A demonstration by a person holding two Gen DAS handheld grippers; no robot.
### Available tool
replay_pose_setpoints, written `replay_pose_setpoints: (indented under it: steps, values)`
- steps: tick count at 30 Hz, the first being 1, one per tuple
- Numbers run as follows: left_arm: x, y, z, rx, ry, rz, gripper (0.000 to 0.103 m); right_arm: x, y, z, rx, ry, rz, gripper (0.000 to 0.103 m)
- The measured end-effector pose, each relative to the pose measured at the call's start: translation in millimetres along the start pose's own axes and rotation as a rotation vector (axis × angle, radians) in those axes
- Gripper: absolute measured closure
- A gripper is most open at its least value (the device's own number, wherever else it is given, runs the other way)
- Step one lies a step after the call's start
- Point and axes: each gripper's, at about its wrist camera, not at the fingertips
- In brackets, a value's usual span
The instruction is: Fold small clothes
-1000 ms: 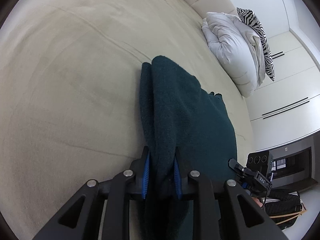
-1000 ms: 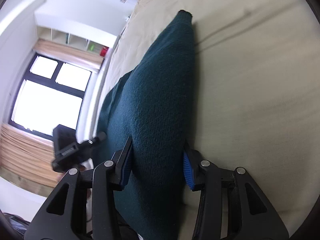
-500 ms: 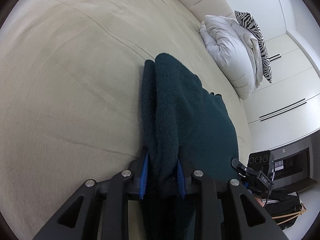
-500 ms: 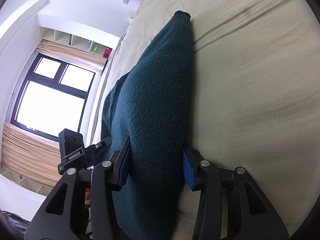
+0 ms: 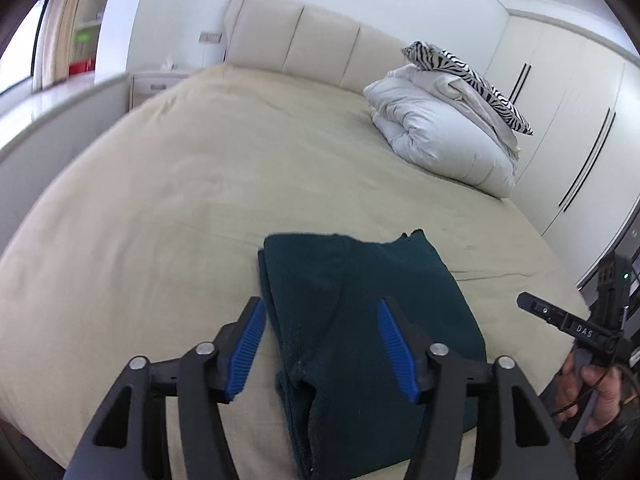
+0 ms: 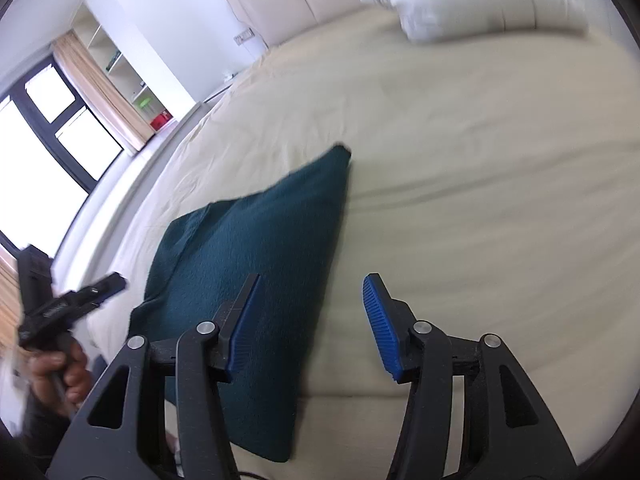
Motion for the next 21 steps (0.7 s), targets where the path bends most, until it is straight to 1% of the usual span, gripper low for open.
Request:
replay_pose_setpoints:
  steps: [1,2,3,4,5,6,7,8,10,11,13,15,17,19,20,21]
  values:
    - [1.2,-7.3,4.6,-0.025,0.021,0.036,0.021,-1.5,-6.0,-8.3,0.032,-0.025,0.021,0.051]
    - [3.4,-19.3,12.0,-0.061,0.046,0.098,0.016,-2.0,-14.5,-19.0,0.071,-0.056,0.055,0.047]
    - [3.7,-27.6,16.4,-0.082,0.057,0.14,0.005,-1.7,-21.3,-28.4,0.101,-0.082,0.091,0.043]
    - [5.8,-39.8,21.7,-0.105,0.074,0.205,0.0,-5.4,-28.9,-39.3,0.121,-0.102,0.127,0.04]
    - [6.4,-49.2,25.4,-0.124,0.084,0.257,0.0,-3.8,-37.1,-50.3,0.139,-0.125,0.171,0.033]
    - [4.4,-54.6,30.7,-0.135,0.091,0.285,0.0,-1.8,-45.0,-60.0,0.156,-0.142,0.214,0.021]
    - [3.8,-61.7,32.8,-0.15,0.097,0.313,0.0,-0.4,-53.2,-68.9,0.181,-0.153,0.263,0.015]
    - [1.9,-68.8,35.7,-0.174,0.096,0.34,0.0,2.0,-62.3,-77.7,0.213,-0.16,0.323,0.005]
    - [0.4,-80.9,37.9,-0.209,0.086,0.373,0.0,6.5,-78.3,-93.2,0.257,-0.184,0.426,0.002]
    - [-1.1,-88.2,39.5,-0.222,0.083,0.398,0.0,5.7,-85.2,-101.6,0.267,-0.197,0.456,0.002]
    - [-2.8,-102.5,42.9,-0.252,0.083,0.444,0.0,4.1,-95.2,-112.1,0.273,-0.218,0.483,0.001]
    - [-3.8,-112.4,43.2,-0.273,0.089,0.44,0.0,4.3,-105.9,-119.5,0.26,-0.22,0.496,0.001]
    - [-8.1,-117.2,42.5,-0.291,0.091,0.414,0.0,4.9,-118.9,-125.7,0.235,-0.212,0.52,0.001]
    - [-5.5,-119.1,42.1,-0.289,0.089,0.408,0.0,5.1,-130.1,-127.3,0.207,-0.19,0.537,0.001]
    - [-5.7,-117.4,39.7,-0.282,0.078,0.401,0.0,10.3,-139.7,-127.8,0.195,-0.182,0.542,0.001]
    - [-5.5,-114.0,38.0,-0.274,0.063,0.382,0.0,11.3,-145.6,-128.5,0.179,-0.17,0.542,0.0]
Point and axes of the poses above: each gripper's, at about its wrist camera, not at the fingertips, and y roughly the way its jaws point, z to its right, x to its underside, and after that the axes turned 14 degrees about -z, right-handed
